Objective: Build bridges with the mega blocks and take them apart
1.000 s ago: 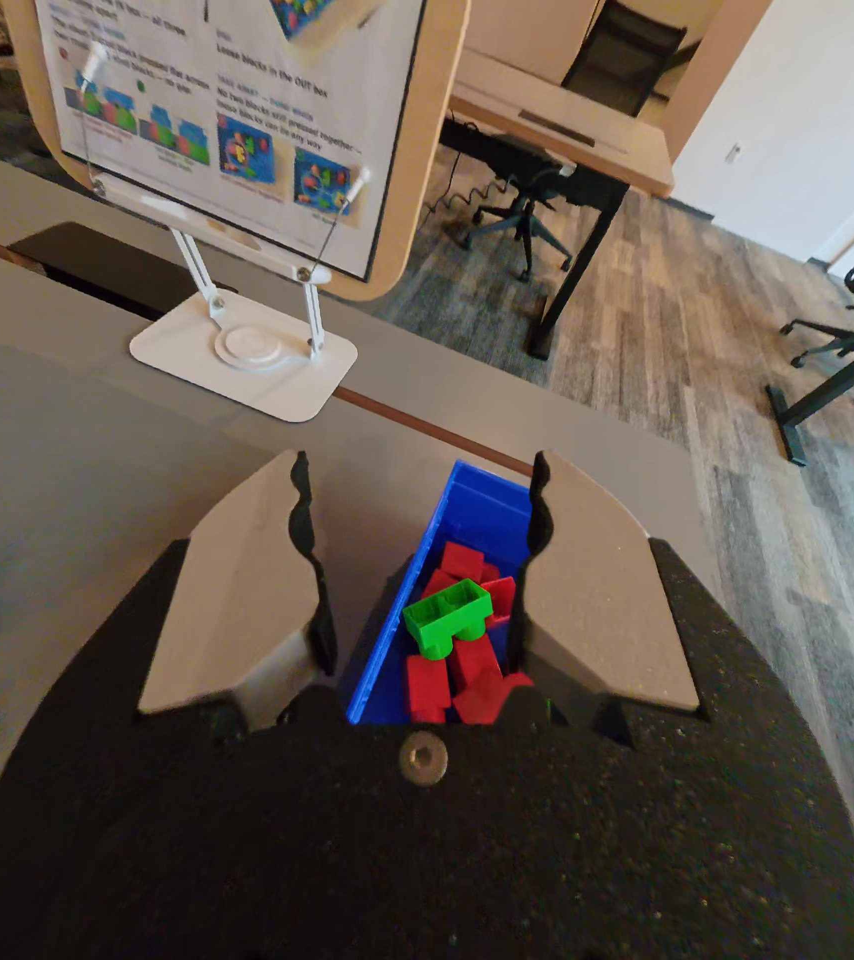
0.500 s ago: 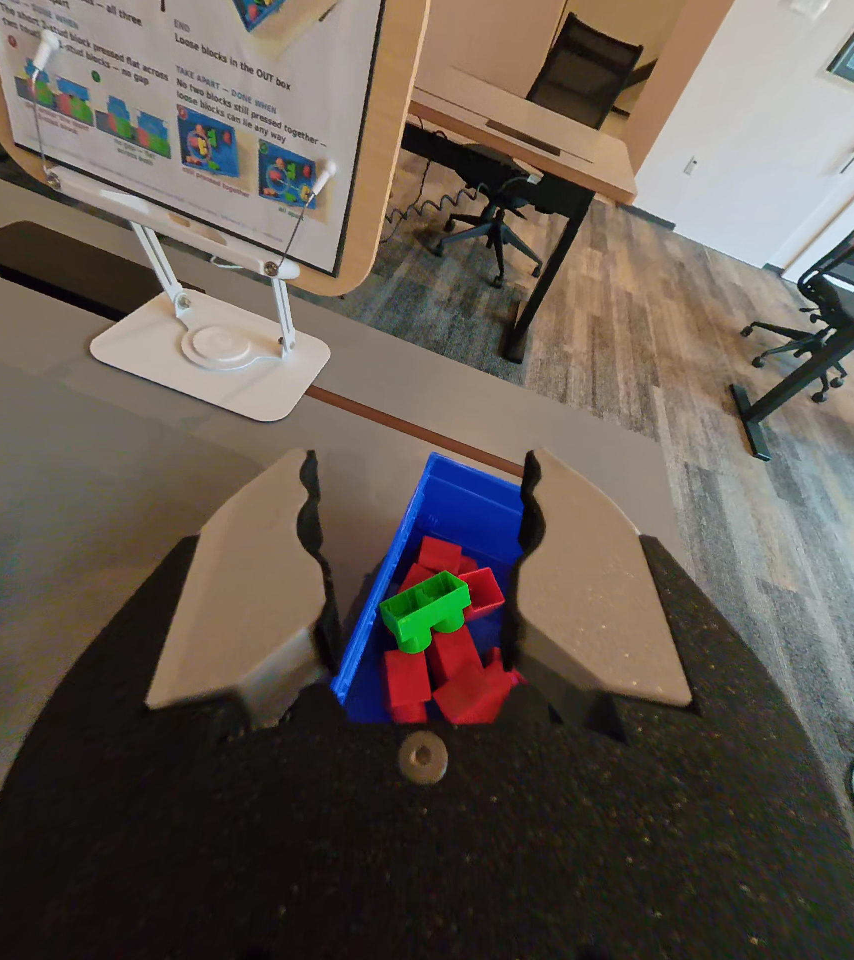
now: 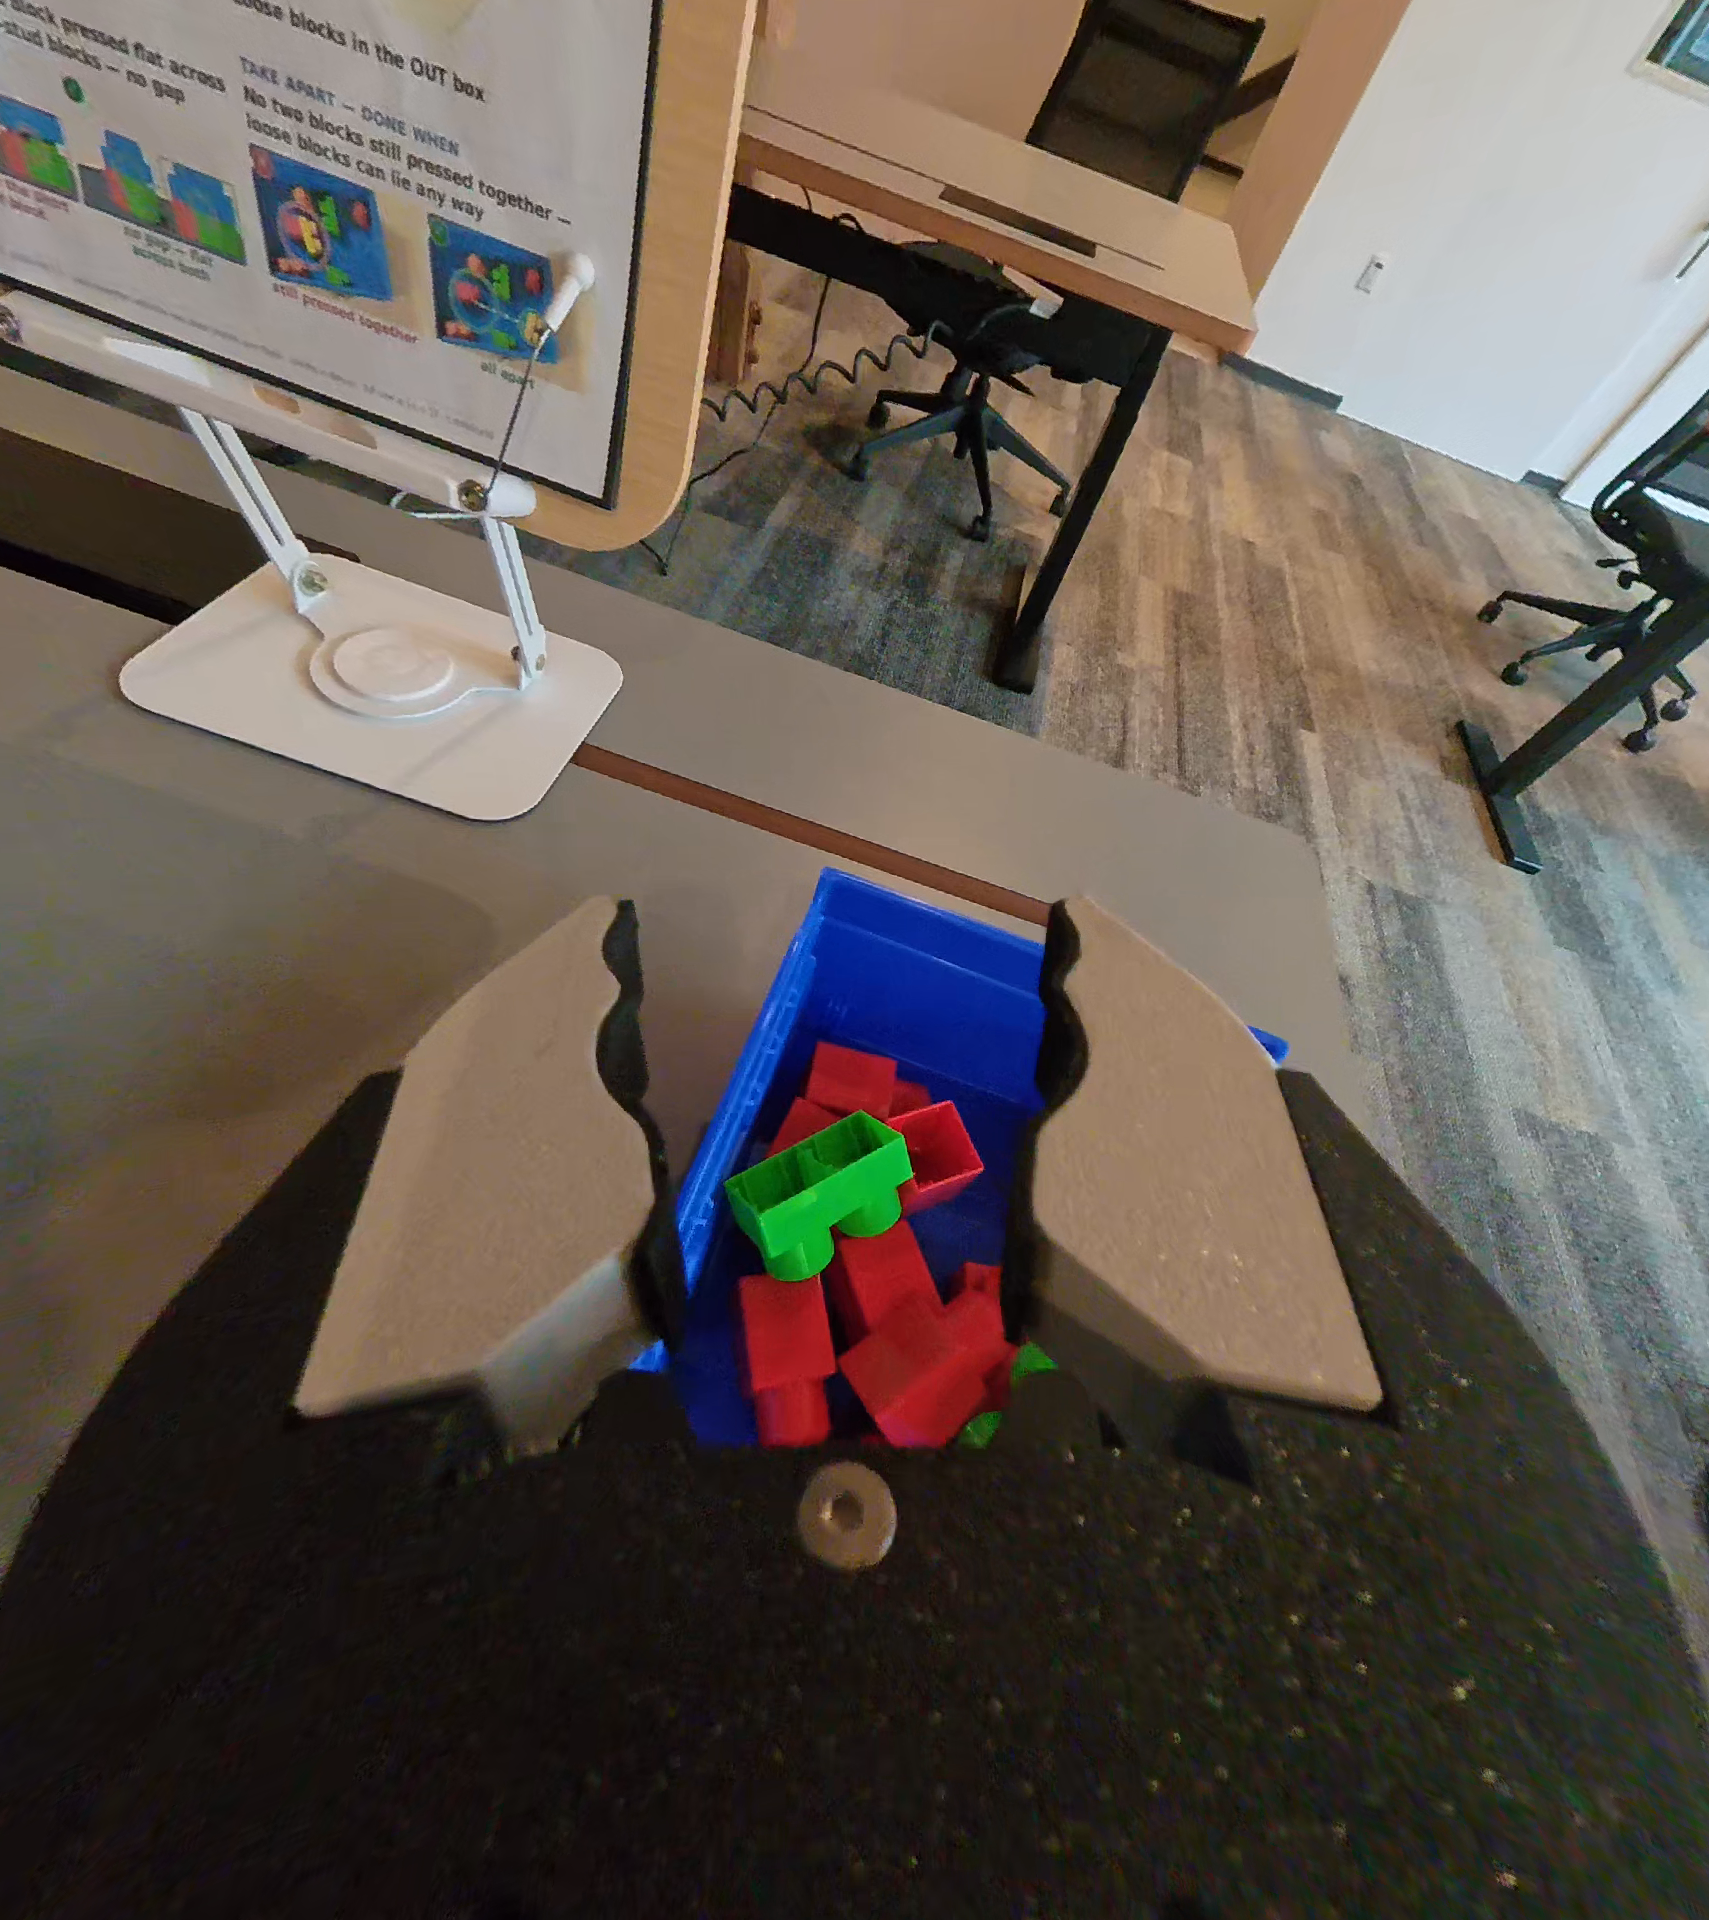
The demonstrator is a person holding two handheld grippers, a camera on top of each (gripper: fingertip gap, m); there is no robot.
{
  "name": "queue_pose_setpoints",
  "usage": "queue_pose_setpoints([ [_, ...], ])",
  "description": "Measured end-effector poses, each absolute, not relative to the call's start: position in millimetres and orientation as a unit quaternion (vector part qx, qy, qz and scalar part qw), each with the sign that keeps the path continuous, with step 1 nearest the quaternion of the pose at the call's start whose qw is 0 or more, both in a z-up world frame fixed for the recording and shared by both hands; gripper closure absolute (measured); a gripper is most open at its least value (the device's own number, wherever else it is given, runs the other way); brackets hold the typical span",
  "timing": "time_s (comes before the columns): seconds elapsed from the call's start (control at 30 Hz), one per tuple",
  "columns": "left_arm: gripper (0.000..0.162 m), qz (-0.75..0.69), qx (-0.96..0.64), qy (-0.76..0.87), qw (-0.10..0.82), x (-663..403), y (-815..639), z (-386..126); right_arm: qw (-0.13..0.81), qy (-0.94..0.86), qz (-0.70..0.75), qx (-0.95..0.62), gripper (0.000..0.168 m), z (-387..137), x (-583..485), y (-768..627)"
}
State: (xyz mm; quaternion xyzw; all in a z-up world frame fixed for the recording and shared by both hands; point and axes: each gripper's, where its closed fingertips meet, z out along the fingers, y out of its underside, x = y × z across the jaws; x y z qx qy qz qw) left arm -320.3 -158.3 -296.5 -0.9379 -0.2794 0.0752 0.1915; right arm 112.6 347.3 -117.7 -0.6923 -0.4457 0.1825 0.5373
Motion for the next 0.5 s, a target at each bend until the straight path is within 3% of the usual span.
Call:
queue_pose_setpoints([
  [0.17, 0.105, 0.074, -0.941, -0.29, 0.16, -326.2, -159.6, -312.1, 0.537, -0.45, 0.176, -0.691, 0.095, -118.0, 112.6, 346.3],
  [0.27, 0.123, 0.081, -0.947, -0.277, 0.138, -328.1, -162.9, -324.0, 0.537, -0.455, 0.175, -0.689, 0.095, -118.2, 111.1, 345.4],
  [0.5, 0.124, 0.108, -0.913, -0.298, 0.255, -346.3, -160.3, -280.4, 0.531, -0.469, 0.169, -0.686, 0.095, -121.2, 105.4, 342.1],
])
